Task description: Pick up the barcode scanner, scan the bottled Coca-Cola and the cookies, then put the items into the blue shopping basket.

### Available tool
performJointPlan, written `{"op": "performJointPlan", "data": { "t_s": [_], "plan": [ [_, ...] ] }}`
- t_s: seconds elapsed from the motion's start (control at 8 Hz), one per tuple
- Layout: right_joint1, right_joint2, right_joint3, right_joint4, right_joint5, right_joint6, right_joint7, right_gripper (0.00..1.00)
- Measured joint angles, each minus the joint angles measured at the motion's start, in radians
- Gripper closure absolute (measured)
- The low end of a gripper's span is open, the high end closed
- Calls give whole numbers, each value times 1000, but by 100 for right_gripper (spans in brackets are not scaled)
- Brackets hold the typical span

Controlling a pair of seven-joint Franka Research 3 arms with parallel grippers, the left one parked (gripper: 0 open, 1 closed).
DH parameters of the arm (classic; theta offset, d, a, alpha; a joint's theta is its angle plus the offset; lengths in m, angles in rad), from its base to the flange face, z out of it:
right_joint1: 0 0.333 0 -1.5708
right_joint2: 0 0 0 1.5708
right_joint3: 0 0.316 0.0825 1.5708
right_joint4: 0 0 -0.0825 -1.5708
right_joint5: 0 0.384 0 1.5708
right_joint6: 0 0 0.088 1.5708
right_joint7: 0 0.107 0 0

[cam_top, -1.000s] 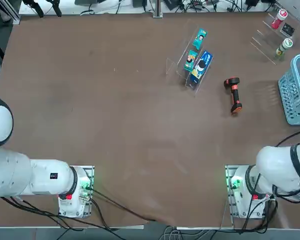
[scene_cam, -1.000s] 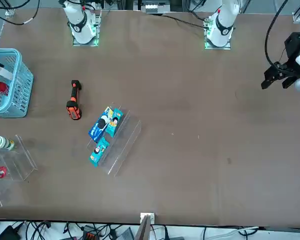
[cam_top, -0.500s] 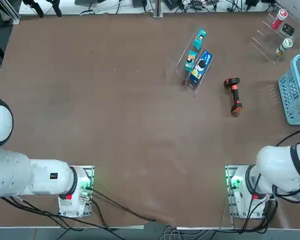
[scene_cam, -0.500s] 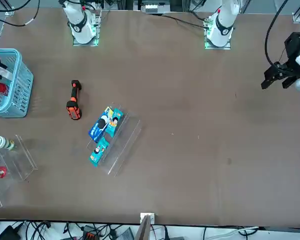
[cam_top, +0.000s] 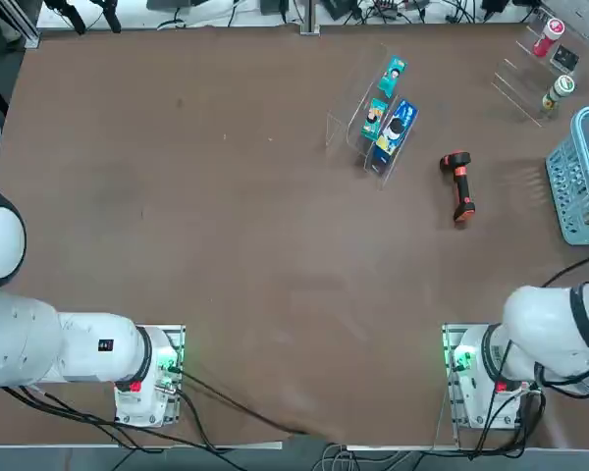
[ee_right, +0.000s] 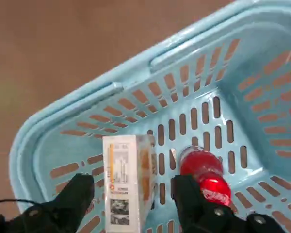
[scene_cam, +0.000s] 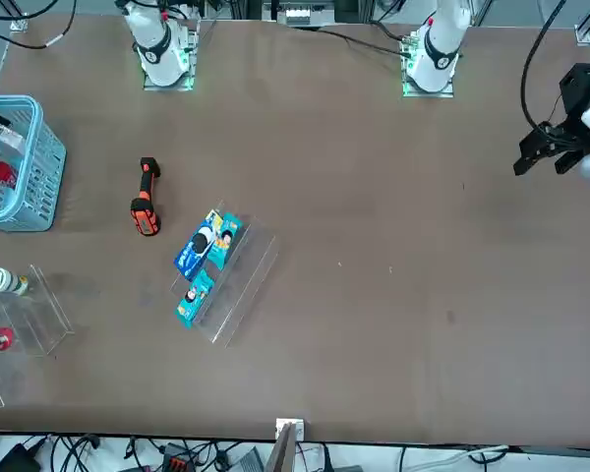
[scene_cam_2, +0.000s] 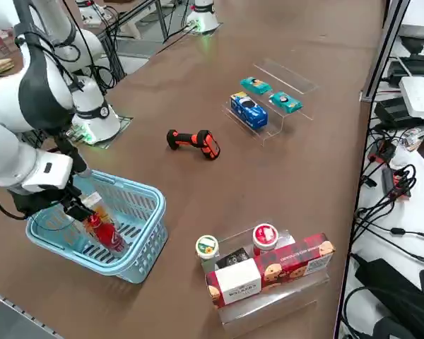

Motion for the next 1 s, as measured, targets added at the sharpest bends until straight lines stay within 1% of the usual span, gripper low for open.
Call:
{"op": "performJointPlan", "data": {
  "t_s": [0.25, 0.5, 1.0],
  "plan": [
    [9, -55, 9, 56, 0, -81, 18, 0],
    [60, -76, 20, 160, 1, -161, 85, 0],
    [259, -81, 35, 407, 0, -336, 348, 0]
  ]
}}
